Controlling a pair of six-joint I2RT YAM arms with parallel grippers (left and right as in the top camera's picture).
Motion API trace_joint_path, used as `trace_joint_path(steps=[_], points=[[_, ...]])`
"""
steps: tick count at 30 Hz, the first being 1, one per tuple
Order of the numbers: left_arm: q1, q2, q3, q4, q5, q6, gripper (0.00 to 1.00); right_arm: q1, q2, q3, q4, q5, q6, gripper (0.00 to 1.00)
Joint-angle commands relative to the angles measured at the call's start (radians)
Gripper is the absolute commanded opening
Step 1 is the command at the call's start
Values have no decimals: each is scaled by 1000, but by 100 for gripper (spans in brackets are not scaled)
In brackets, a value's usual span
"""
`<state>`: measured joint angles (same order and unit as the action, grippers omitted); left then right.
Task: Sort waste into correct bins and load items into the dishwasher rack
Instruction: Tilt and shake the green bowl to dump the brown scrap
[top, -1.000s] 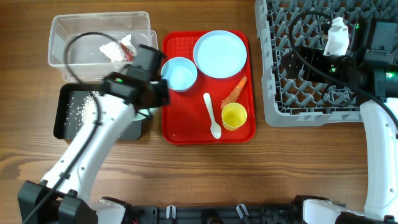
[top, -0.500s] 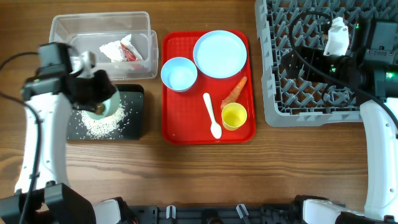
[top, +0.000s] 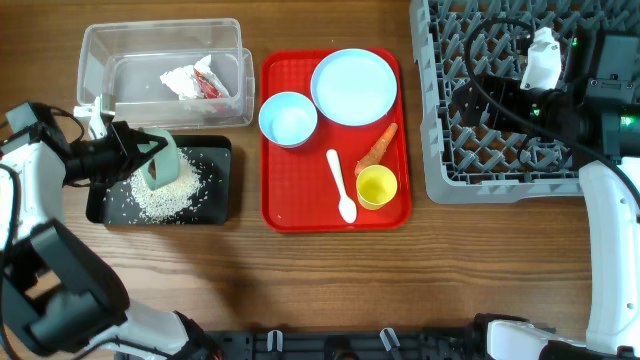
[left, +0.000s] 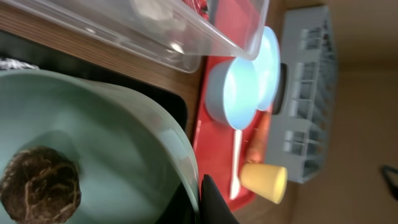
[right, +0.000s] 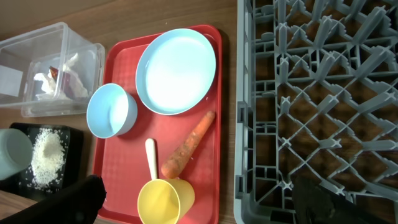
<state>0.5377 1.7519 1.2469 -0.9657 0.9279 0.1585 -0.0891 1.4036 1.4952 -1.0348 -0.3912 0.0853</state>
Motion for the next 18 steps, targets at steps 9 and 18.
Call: trace_joint_path(steps=[9,18], points=[[20,67,14,-97,264,152,4,-4,6,21,5,11,-4,100],[93,68,14,-123,352,143,4,-4,6,21,5,11,-5,100]])
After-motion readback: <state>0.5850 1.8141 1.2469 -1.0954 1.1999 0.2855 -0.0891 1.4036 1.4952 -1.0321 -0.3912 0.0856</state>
